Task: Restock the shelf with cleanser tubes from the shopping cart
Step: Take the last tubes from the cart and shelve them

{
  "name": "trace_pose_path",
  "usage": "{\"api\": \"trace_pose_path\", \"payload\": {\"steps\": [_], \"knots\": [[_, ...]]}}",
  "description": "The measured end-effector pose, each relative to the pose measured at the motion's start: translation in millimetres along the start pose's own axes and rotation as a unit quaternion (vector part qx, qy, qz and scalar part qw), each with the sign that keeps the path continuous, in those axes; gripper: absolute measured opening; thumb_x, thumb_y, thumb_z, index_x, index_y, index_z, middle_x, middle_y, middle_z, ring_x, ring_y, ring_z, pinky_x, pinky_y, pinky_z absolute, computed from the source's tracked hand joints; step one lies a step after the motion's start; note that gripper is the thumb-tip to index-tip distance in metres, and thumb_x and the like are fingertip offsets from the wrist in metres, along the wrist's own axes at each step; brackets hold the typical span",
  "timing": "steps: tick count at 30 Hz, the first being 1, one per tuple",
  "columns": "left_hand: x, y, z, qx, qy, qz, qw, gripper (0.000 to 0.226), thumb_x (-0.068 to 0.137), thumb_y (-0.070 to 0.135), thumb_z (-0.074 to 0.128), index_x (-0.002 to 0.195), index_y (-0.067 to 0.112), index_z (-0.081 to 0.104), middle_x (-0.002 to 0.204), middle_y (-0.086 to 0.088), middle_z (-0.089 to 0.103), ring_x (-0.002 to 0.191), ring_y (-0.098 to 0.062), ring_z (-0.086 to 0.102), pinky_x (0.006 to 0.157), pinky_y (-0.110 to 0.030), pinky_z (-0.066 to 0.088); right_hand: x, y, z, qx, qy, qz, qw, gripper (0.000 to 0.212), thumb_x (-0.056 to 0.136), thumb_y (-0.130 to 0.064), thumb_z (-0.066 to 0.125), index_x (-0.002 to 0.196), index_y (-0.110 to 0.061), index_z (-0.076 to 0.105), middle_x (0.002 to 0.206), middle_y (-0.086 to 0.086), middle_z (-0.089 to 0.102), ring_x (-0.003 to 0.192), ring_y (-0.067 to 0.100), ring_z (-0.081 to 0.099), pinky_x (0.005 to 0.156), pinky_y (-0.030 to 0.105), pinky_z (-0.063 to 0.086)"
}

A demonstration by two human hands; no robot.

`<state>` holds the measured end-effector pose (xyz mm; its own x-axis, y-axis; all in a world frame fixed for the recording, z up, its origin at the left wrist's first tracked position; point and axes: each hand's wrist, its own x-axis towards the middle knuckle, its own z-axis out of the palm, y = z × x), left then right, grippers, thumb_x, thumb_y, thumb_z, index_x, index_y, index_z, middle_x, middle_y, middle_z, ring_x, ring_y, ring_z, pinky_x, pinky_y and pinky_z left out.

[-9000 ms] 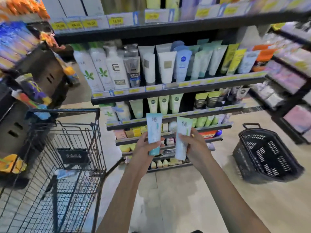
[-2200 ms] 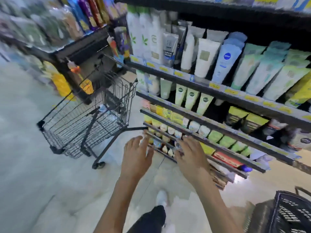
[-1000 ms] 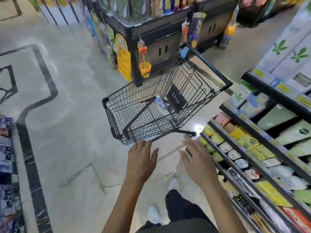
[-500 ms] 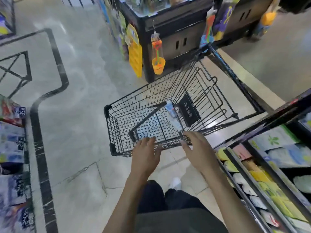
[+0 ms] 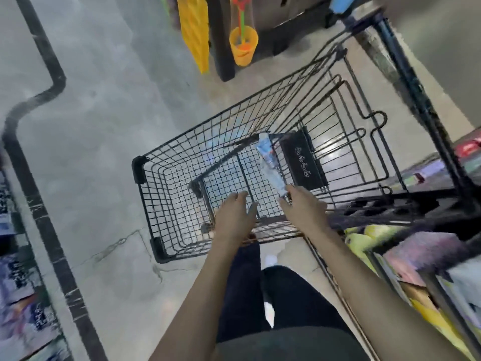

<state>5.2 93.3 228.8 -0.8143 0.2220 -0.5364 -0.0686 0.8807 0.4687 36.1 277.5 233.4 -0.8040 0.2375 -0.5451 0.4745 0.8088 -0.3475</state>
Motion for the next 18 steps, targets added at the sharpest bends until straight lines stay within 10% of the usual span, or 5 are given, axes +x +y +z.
{"api": "trace_pose_path", "payload": {"steps": [18], "knots": [[309.8,9.1,143.3,-0.23,-0.046,-0.174,0.956,0.048,0.1,0.02,0.065,0.142,0.004,0.048,0.119,-0.007,0.06,0.096,-0.019,0.056,0.075,-0.028,0.044,224.7,90.8,158.2,-0.078,-0.08,0.03,0.993,0.042,0.099,-0.019,0.056,0.139,-0.007,0.047,0.131,0.018,0.057,0.11,0.041,0.064,0.083,0.048,0.057]]}}
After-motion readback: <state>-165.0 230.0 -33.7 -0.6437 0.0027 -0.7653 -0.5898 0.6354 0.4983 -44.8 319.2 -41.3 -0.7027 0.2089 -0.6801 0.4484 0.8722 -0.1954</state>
